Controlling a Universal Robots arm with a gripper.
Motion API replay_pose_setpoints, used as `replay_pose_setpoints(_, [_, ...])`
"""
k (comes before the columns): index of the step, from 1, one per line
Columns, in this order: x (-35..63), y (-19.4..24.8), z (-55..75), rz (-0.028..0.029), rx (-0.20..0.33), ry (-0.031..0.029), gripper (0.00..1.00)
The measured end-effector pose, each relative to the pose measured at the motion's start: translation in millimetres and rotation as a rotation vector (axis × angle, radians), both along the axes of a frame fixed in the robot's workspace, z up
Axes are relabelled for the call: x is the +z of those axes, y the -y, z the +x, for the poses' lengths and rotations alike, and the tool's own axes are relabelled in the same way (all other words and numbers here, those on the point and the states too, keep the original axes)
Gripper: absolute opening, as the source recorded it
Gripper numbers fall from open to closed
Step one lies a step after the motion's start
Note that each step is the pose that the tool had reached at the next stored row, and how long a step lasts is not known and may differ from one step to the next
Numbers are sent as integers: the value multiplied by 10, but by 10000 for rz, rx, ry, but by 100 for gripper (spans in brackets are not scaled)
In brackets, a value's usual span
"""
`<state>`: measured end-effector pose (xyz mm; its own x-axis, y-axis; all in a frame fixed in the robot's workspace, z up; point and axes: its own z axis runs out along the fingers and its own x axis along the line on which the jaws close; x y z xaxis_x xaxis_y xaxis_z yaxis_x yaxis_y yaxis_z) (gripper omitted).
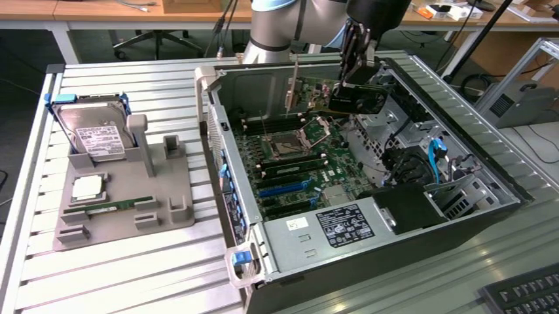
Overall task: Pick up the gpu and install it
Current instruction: 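Insert the gpu into the slot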
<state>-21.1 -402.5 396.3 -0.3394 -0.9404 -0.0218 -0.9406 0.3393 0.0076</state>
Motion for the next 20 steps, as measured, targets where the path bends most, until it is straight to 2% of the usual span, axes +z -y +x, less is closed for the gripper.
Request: replay_pose_setpoints(20, [0, 0, 2, -9, 281, 0, 26])
